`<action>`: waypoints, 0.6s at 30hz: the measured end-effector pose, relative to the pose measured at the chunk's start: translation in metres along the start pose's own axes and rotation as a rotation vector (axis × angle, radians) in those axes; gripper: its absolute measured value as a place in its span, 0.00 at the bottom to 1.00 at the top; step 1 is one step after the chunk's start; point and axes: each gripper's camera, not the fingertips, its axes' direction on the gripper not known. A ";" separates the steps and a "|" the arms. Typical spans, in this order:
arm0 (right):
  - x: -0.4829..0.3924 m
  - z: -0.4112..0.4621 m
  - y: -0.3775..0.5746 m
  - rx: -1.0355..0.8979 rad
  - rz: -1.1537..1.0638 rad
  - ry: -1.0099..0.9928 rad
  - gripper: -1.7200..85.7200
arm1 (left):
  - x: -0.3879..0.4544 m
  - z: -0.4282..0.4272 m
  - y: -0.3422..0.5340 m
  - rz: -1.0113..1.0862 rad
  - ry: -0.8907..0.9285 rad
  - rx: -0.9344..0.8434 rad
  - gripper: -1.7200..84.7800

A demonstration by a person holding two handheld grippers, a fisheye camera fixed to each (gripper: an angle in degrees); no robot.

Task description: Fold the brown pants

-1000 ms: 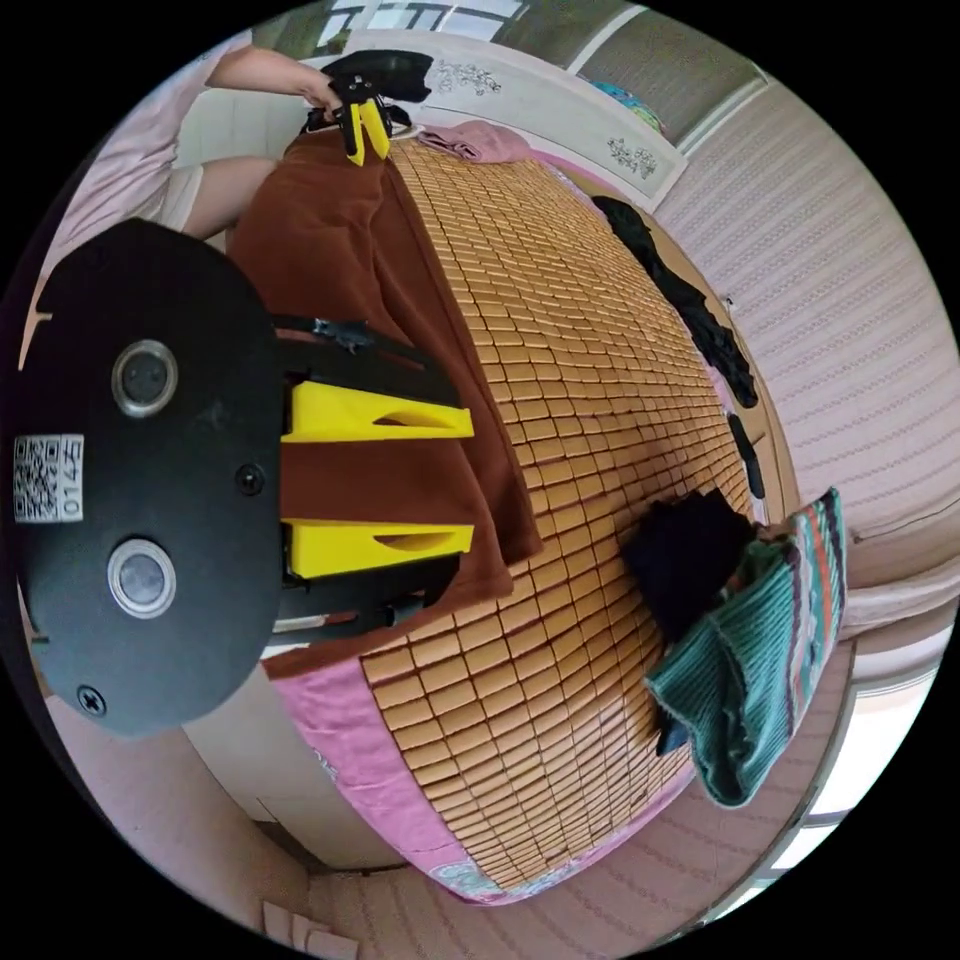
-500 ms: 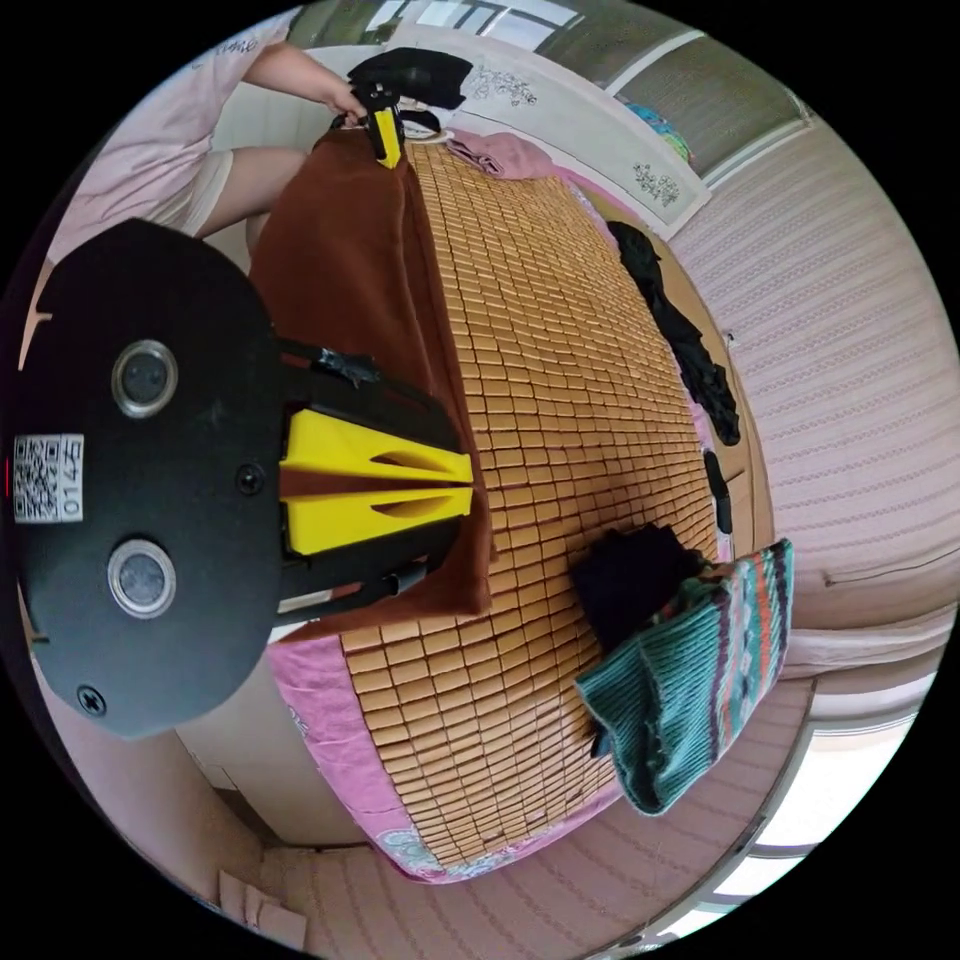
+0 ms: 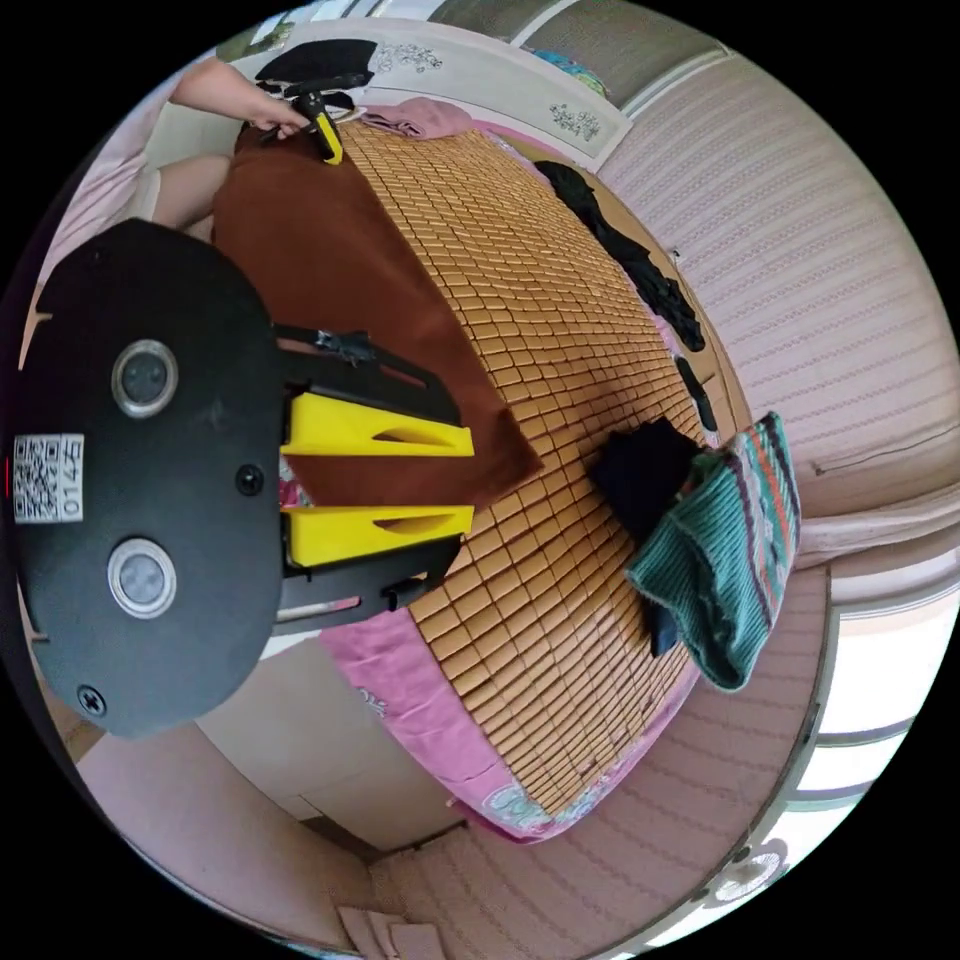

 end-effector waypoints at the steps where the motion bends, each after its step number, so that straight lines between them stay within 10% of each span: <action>1: 0.017 -0.003 0.018 -0.003 0.055 0.002 0.12 | -0.007 -0.012 0.005 -0.002 -0.004 0.027 0.08; 8: 0.056 0.039 0.080 -0.086 0.337 -0.209 0.14 | -0.031 -0.095 0.064 0.008 0.100 0.176 0.11; 18: -0.002 0.038 0.055 -0.107 0.167 -0.313 0.05 | -0.027 -0.113 0.143 -0.018 0.243 0.065 0.10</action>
